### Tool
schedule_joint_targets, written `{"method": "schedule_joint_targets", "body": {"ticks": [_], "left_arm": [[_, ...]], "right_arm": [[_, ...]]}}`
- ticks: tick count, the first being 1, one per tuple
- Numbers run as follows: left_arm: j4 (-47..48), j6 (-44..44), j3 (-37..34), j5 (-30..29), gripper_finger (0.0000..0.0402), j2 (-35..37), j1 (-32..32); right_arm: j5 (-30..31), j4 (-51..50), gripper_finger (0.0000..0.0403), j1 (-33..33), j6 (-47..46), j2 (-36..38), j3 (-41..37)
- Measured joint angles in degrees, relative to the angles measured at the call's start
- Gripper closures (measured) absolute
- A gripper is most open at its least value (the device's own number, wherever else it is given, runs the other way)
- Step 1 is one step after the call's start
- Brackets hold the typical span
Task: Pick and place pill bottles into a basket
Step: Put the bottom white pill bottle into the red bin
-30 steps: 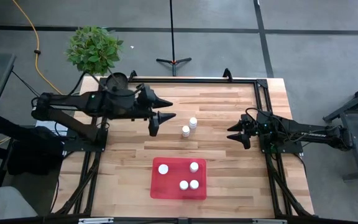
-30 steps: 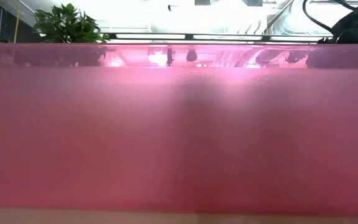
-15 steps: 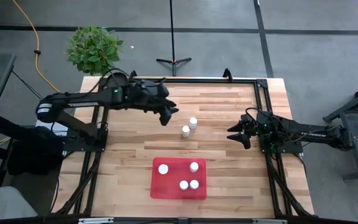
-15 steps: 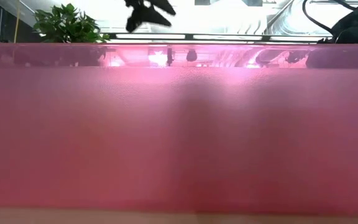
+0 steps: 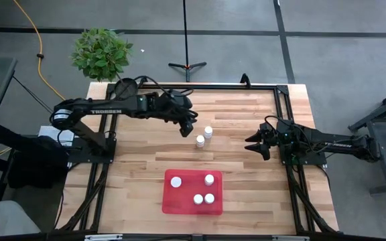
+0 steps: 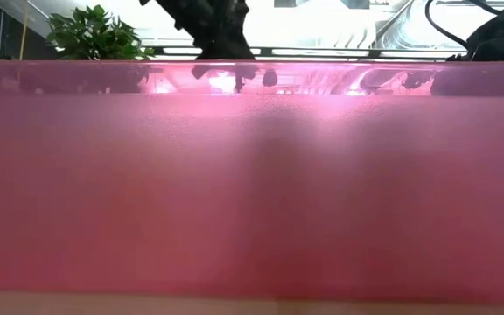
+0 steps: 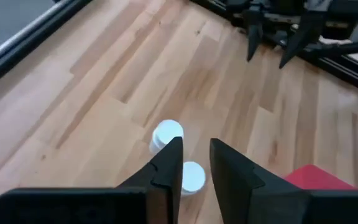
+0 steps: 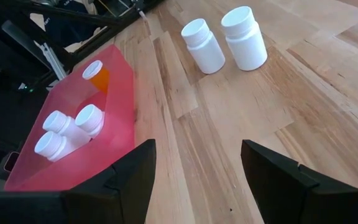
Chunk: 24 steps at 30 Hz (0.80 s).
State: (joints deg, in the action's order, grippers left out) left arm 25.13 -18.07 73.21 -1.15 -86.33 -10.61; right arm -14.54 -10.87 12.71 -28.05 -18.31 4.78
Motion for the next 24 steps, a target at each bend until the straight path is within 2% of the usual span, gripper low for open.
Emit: {"method": "schedule_joint_targets", "body": {"ticks": [7, 11, 14, 24], "left_arm": [[0.55, 1.42, 0.02, 0.87, 0.0306, -0.58, 0.13], [1.56, 1.35, 0.02, 1.86, 0.0297, -1.41, 0.11], [0.34, 1.79, 0.07, 2.26, 0.0266, -1.98, 0.11], [0.32, -0.91, 0.04, 2.13, 0.0124, -2.05, 0.11]], "right_arm": [[0.42, -0.02, 0.0176, 0.00, 0.51, 0.00, 0.00], [0.45, -0.02, 0.0176, 0.00, 0.94, 0.00, 0.00], [0.45, -0.03, 0.0176, 0.01, 1.05, 0.00, 0.00], [0.45, -0.07, 0.0176, 0.02, 1.07, -0.07, 0.00]]}}
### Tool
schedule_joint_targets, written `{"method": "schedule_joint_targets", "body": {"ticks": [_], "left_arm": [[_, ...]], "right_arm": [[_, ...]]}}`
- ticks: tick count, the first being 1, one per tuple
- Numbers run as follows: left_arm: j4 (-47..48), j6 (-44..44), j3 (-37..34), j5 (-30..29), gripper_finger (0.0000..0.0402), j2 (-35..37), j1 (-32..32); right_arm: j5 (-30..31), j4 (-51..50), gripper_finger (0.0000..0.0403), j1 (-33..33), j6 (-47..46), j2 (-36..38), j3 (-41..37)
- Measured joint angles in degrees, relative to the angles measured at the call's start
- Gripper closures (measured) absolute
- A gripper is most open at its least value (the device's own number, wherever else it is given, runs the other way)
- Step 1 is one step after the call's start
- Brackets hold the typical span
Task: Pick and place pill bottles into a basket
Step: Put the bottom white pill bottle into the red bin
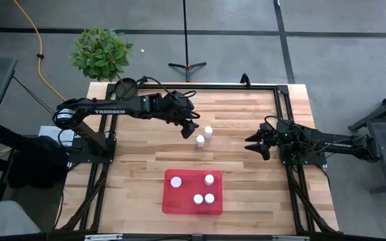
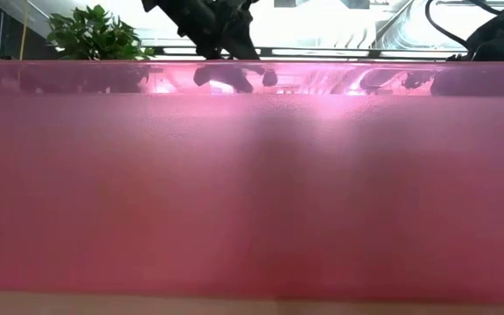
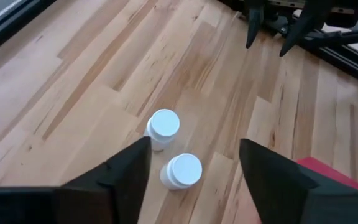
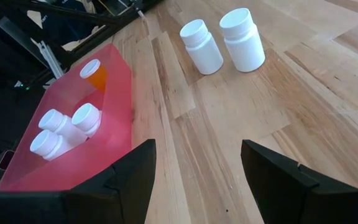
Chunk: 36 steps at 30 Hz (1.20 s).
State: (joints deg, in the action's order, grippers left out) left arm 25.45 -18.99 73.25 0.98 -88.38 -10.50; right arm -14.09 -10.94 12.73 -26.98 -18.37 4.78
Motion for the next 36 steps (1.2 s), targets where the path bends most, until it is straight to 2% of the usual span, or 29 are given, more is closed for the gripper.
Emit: {"method": "schedule_joint_targets", "body": {"ticks": [7, 17, 27, 36], "left_arm": [[0.88, -1.48, -0.02, 1.11, 0.0090, -3.14, 0.02], [3.91, -2.28, 1.30, 1.59, 0.0109, -7.65, 0.06], [19.22, 2.45, 15.08, -1.27, 0.0126, -17.26, 1.22], [25.92, 1.71, 23.77, -1.38, 0.0126, -24.35, 1.62]], "right_arm": [[0.15, -0.11, 0.0176, 0.00, 0.42, 0.02, 0.00], [0.22, -0.27, 0.0176, -0.01, 0.45, 0.00, 0.02], [0.66, -0.35, 0.0176, 0.00, 1.51, 0.02, 0.02], [0.63, -0.37, 0.0176, -0.01, 1.53, 0.00, 0.02]]}}
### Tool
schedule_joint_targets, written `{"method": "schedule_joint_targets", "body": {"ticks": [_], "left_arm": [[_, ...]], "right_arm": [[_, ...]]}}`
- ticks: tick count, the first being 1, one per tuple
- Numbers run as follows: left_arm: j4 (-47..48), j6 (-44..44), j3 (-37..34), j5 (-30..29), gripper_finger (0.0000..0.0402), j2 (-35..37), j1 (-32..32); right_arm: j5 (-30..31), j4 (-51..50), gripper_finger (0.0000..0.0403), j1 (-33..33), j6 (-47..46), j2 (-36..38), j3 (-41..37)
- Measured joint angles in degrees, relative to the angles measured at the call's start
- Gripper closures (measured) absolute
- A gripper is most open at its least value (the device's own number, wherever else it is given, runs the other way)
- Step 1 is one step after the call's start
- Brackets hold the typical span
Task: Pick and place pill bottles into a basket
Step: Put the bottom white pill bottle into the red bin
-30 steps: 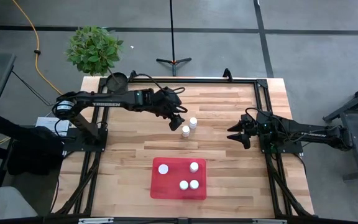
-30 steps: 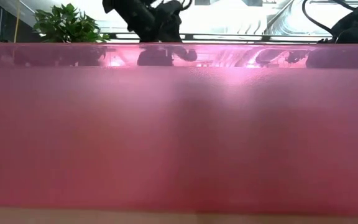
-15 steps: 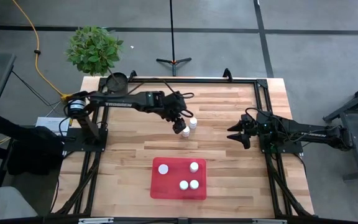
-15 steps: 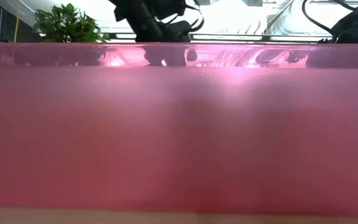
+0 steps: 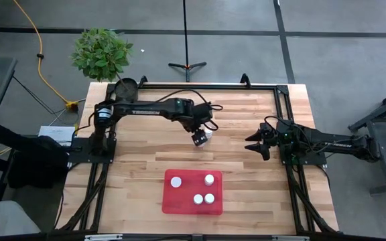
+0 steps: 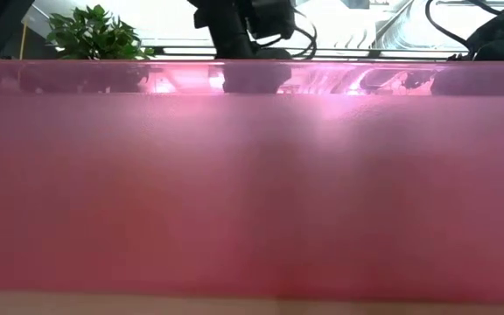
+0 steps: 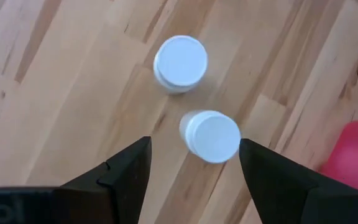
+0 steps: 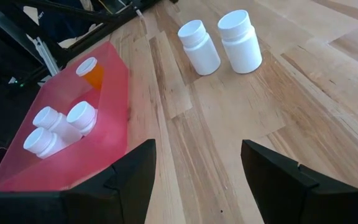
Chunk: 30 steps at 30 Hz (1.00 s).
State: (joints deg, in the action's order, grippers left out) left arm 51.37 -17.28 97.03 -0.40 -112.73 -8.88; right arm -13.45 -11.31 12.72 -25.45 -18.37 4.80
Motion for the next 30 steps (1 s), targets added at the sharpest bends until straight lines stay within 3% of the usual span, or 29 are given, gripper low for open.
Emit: {"method": "schedule_joint_targets", "body": {"ticks": [30], "left_arm": [[0.24, -8.09, 2.08, 3.94, 0.0126, -4.38, 1.06]], "right_arm": [[0.00, 0.00, 0.0176, 0.00, 0.46, 0.00, -0.02]]}}
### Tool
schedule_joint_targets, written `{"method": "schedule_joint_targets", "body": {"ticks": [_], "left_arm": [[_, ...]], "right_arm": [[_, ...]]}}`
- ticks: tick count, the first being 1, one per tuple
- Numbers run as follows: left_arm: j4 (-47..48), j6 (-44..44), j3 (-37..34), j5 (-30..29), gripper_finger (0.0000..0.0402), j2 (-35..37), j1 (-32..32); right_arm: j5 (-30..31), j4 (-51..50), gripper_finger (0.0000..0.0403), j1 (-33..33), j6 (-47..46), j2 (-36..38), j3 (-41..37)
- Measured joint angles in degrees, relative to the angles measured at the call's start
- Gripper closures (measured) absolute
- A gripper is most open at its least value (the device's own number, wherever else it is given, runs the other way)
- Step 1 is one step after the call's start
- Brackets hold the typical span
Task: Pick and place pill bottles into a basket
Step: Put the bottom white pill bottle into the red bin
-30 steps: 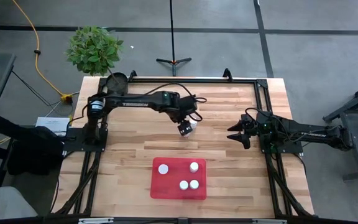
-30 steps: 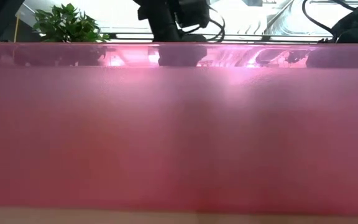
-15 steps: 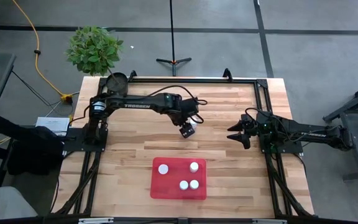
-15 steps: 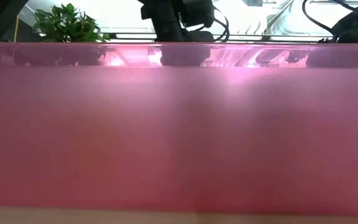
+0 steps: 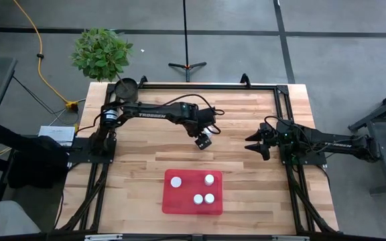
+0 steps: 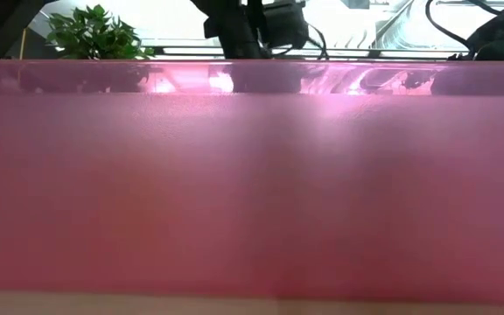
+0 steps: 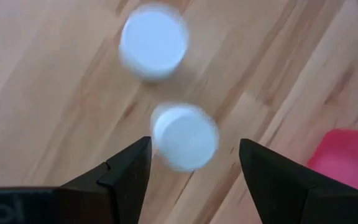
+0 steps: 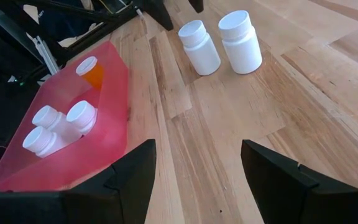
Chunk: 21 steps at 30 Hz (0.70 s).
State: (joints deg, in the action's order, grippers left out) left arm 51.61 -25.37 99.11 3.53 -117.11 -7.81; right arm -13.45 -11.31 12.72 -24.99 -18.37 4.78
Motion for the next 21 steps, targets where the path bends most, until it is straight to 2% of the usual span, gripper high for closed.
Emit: {"method": "schedule_joint_targets", "body": {"ticks": [7, 21], "left_arm": [[0.55, 0.93, 0.33, -2.76, 0.0126, -0.64, -0.02], [-0.74, 1.22, 0.35, -2.71, 0.0126, -0.60, -0.02]], "right_arm": [[0.00, 0.00, 0.0176, 0.01, 0.00, 0.00, 0.00], [0.00, 0.00, 0.0176, -0.01, 0.00, 0.00, 0.00]]}}
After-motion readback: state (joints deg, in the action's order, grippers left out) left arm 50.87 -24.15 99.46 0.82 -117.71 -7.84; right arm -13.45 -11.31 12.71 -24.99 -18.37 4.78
